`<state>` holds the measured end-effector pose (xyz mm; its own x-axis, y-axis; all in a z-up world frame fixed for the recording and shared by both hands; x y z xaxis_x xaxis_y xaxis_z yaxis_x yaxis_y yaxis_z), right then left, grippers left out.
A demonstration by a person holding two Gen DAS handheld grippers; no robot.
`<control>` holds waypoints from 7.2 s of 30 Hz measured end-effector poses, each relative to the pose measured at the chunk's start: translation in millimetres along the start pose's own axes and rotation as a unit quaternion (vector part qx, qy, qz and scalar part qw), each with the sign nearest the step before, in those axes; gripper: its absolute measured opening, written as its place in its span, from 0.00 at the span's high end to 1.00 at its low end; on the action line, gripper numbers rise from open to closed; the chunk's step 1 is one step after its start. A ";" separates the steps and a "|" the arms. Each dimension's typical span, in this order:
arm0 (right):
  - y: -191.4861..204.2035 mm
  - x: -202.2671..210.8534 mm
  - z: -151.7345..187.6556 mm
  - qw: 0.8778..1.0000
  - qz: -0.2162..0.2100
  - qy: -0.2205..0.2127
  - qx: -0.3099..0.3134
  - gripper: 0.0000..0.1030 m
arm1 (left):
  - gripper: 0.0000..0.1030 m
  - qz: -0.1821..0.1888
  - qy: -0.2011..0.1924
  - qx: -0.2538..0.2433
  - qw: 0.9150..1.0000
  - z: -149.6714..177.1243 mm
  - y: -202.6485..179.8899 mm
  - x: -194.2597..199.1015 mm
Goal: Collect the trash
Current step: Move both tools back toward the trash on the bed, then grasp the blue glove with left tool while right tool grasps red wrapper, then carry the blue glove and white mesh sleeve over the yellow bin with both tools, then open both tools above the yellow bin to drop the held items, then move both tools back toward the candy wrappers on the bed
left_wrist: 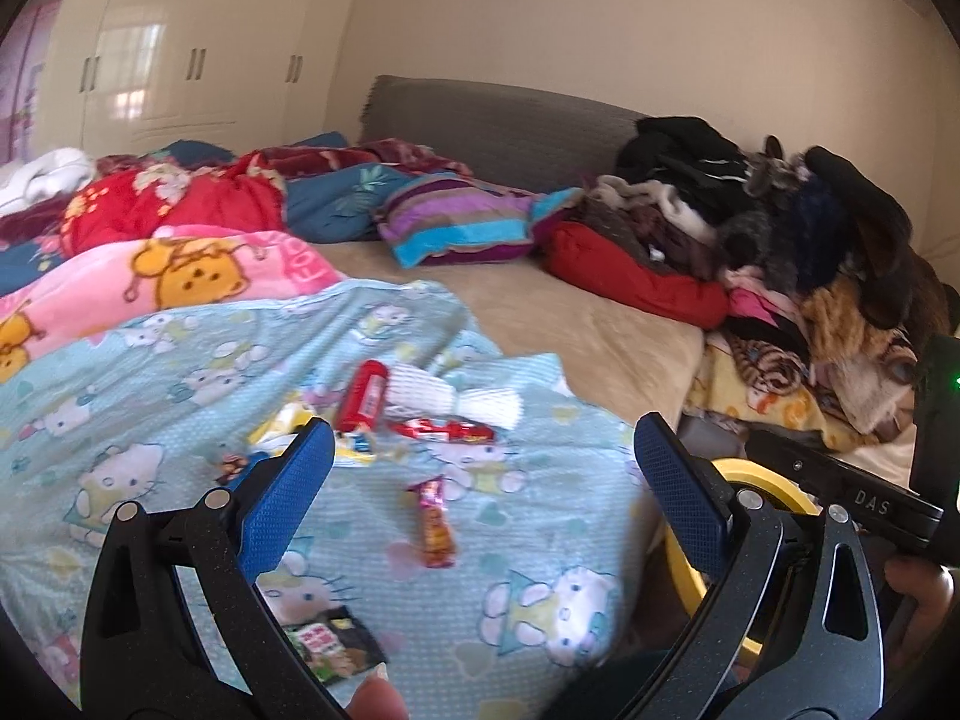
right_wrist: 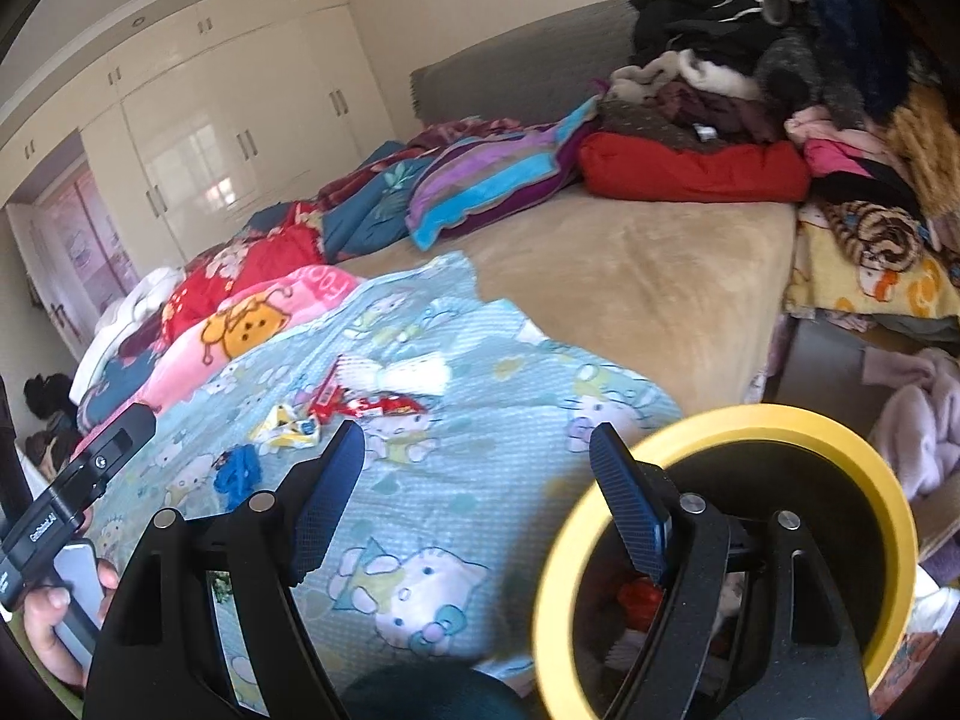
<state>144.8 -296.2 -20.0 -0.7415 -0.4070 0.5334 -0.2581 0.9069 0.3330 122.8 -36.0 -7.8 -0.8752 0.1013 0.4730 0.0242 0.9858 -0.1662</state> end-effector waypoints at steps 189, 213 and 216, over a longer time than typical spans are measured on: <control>-173.6 83.8 66.8 0.986 0.123 0.070 -0.084 0.90 | 0.84 0.197 0.156 -0.098 0.963 66.1 -193.1 -24.1; -173.9 97.3 58.1 0.987 0.117 0.019 -0.108 0.34 | 0.11 0.171 0.142 -0.074 0.972 63.3 -181.7 -34.6; -162.4 98.3 54.3 0.990 0.106 0.007 -0.097 0.33 | 0.11 0.160 0.130 -0.067 0.976 57.8 -172.3 -29.2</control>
<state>80.2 -477.6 -63.9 -0.7577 -0.2128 0.6169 0.0262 0.9347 0.3545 116.2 -216.5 -43.0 -0.6608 0.4196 0.6223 0.3544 0.9053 -0.2342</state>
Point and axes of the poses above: each gripper's, at about its wrist camera, not at the fingertips, and x roughly against the way its jaws point, y to its left, z to its underside, the point moved 2 cm from there along -x, roughly the way its jaws point, and after that the axes turned 5 degrees about -z, right-handed, at the moved point
